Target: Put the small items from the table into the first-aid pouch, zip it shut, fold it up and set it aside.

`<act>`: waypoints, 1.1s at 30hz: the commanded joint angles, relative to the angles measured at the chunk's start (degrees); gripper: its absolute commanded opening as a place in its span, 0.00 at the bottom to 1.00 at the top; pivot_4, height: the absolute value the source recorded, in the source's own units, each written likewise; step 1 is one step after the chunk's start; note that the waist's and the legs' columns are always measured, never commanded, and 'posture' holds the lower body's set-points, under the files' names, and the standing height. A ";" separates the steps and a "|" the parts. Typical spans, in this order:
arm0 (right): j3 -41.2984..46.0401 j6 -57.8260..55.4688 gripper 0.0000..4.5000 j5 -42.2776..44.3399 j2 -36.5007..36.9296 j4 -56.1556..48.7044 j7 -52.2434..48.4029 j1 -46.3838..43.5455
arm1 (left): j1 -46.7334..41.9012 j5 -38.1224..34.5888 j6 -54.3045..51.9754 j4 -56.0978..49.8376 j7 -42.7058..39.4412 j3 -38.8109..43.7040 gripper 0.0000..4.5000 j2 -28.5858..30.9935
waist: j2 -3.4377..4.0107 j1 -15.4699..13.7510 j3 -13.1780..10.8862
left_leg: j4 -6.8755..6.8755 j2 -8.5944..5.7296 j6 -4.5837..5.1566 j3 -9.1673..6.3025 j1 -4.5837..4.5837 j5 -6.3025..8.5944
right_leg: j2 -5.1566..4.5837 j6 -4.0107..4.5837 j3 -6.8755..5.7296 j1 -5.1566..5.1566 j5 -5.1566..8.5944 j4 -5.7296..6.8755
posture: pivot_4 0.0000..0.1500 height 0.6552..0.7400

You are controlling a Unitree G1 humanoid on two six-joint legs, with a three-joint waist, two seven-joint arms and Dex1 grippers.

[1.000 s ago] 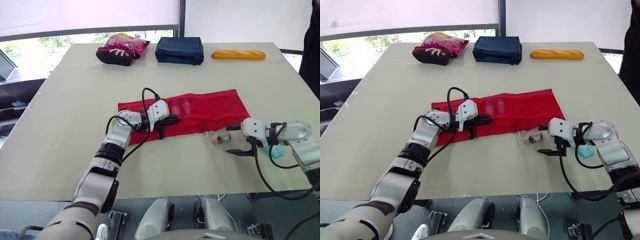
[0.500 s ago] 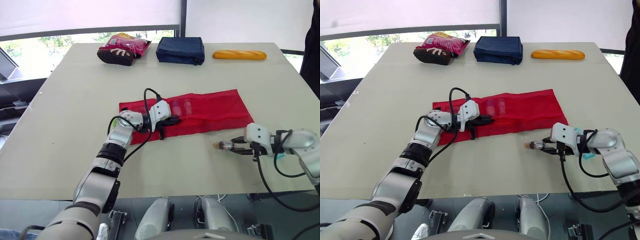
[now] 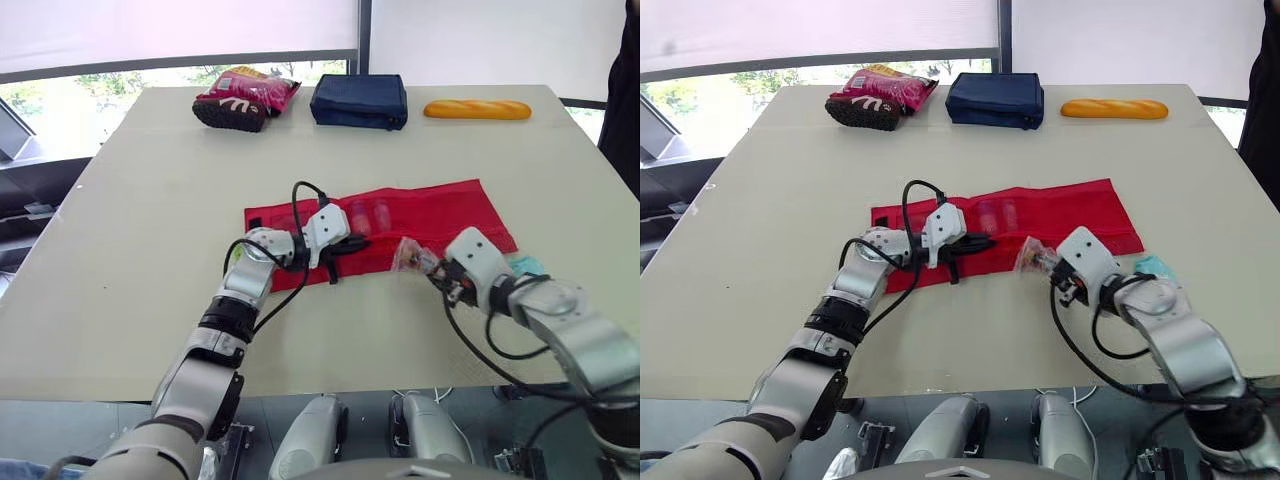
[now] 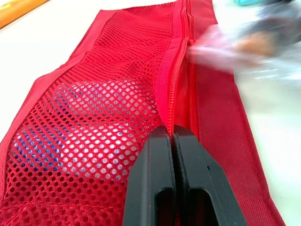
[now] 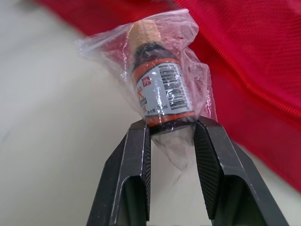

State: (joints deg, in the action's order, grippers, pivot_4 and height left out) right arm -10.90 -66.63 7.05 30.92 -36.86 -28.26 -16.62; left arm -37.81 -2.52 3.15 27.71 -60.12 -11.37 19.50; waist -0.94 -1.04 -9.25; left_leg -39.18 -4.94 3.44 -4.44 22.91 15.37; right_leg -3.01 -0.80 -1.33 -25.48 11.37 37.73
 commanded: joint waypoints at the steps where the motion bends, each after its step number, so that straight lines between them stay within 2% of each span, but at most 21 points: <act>1: 0.36 -10.19 0.18 -2.44 -5.88 0.40 8.06 -2.70 | 1.10 -1.19 -1.09 -4.54 -0.26 -0.36 0.00 -0.19 | 0.01 0.10 0.00 | 0.00 -0.01 0.00 0.00 0.00 0.00 | 0.00 0.00 0.01 0.00 0.00 0.01 | 1.00 0.99; 7: -1.51 -15.15 0.18 -3.31 -12.24 0.86 13.99 -4.28 | 2.09 -1.39 -3.52 -7.61 0.54 -0.71 0.00 -1.42 | 0.03 0.19 0.02 | 0.01 -0.03 -0.01 0.00 -0.02 -0.01 | 0.01 0.00 0.03 -0.01 0.00 0.03 | 1.00 0.99; 10: -1.81 -14.16 0.18 -3.03 -13.31 1.16 14.86 -5.12 | 2.27 -1.42 -4.32 -8.39 0.66 -0.79 0.00 -1.76 | 0.05 0.18 0.03 | 0.01 -0.04 -0.01 0.00 -0.04 -0.01 | 0.01 0.00 0.03 -0.01 0.00 0.05 | 1.00 0.99; 16: -5.88 -13.78 0.18 -0.24 -7.21 -1.93 11.16 -5.26 | 1.35 -1.37 -5.21 -7.52 2.26 0.13 0.00 -2.30 | 0.05 0.18 0.03 | 0.01 -0.06 -0.01 0.00 -0.04 -0.01 | 0.00 0.00 0.02 -0.01 0.00 0.04 | 1.00 0.99; 33: -10.68 -9.53 0.18 2.41 0.41 -3.93 7.59 -5.27 | 1.41 -1.76 -6.32 -7.90 3.33 0.16 0.00 -2.67 | 0.04 0.21 0.03 | 0.01 -0.06 0.00 0.00 -0.04 -0.01 | 0.00 -0.01 0.01 0.00 0.00 0.03 | 1.00 0.99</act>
State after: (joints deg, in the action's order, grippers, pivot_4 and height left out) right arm -21.54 -76.74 8.52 31.25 -39.07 -19.94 -21.78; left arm -35.58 -3.33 -3.43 21.93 -56.99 -11.31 17.19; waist -0.90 -0.82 -9.22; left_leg -39.17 -4.99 3.44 -4.44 22.87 15.36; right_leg -3.02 -0.80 -1.32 -25.48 11.37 37.75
